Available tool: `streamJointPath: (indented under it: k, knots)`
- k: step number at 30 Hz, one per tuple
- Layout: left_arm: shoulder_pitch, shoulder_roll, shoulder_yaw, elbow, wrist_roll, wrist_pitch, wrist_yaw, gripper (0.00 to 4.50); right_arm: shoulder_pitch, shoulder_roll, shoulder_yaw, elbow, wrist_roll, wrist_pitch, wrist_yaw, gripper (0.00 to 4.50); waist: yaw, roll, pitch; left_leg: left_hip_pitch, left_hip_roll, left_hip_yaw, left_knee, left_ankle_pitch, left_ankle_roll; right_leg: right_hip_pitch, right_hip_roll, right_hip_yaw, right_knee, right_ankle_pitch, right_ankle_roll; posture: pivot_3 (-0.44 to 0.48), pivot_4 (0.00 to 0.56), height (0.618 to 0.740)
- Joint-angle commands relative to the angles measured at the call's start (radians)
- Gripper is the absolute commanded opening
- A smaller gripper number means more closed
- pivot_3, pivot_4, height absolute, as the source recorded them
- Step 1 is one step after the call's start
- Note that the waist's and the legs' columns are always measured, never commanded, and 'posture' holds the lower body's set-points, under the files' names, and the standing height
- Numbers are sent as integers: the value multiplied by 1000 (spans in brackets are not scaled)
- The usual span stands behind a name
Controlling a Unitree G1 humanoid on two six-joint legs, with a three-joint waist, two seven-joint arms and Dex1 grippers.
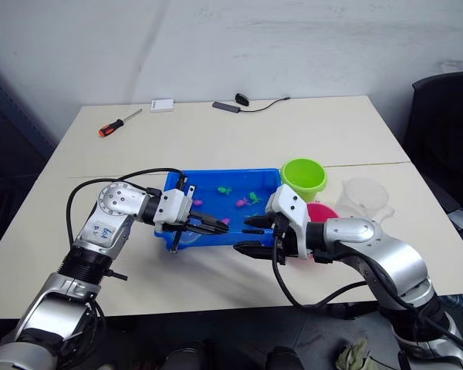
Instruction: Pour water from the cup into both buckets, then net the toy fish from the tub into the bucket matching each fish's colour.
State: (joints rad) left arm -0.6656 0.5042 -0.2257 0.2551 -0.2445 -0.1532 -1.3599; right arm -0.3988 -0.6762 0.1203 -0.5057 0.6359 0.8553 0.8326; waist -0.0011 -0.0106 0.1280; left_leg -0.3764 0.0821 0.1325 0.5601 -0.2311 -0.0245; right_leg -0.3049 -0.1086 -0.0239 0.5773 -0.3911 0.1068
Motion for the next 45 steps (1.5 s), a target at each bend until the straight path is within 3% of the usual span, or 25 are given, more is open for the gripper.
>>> streamJointPath:
  k: [1, 5, 26, 27, 29, 33, 37, 45]
  knots:
    - [-31, 4, 16, 0, -3, 0, -4, 0, -10, -8, -13, -26, 12, 3, 0, 1604, 0, 0, 0, 0, 0, 0, 0, 0, 0, 0, 0, 0, 0, 0, 0, 0, 150, 733]
    - [-34, 6, 17, 2, -1, 2, -2, 0, -10, -7, -12, -28, 10, 4, -1, 49, 0, 0, 0, 0, 0, 0, 0, 0, 0, 0, 1, 0, 0, 0, 0, 0, 150, 733]
    - [-56, 22, 13, 13, 16, 104, 5, 0, -6, -7, -13, -33, 8, -18, 7, 49, 0, 0, 0, 0, 0, 0, 0, 0, 0, 0, 2, 1, 1, 0, 0, 0, 150, 733]
    - [-65, 13, 23, 26, 29, 104, 42, 542, -6, -7, -11, -33, 7, -18, 8, 0, 0, 0, 0, 0, 0, 0, 1, 0, 0, 0, 2, 1, 1, 0, 0, 0, 150, 733]
    - [-75, 8, 29, 28, 27, 130, 55, 896, -5, -8, -10, -32, 4, -21, 9, 0, 0, 0, 0, 0, 0, 0, 1, 0, 0, 0, 2, 1, 1, 0, 0, 0, 150, 733]
    - [-82, 10, 41, 21, 7, 140, 50, 2340, -3, -9, -9, -31, -1, -26, 14, 0, 0, 0, 0, 0, 0, 0, 1, 0, 0, 0, 2, 1, 1, 0, 0, 0, 150, 733]
    - [-135, 38, 132, 6, -48, 181, 94, 3671, 2, -14, -11, -30, -8, -29, 16, 0, -1, 0, 0, 0, 0, 0, 1, 0, 0, -1, 2, 1, 2, 0, 0, 0, 150, 733]
    - [-138, 193, 351, -101, -189, 464, 195, 3671, -4, -35, -50, 0, -44, -56, -7, 0, -4, 1, 0, 2, 2, 1, 0, 0, -1, -1, 5, 2, 5, 0, 0, 0, 150, 733]
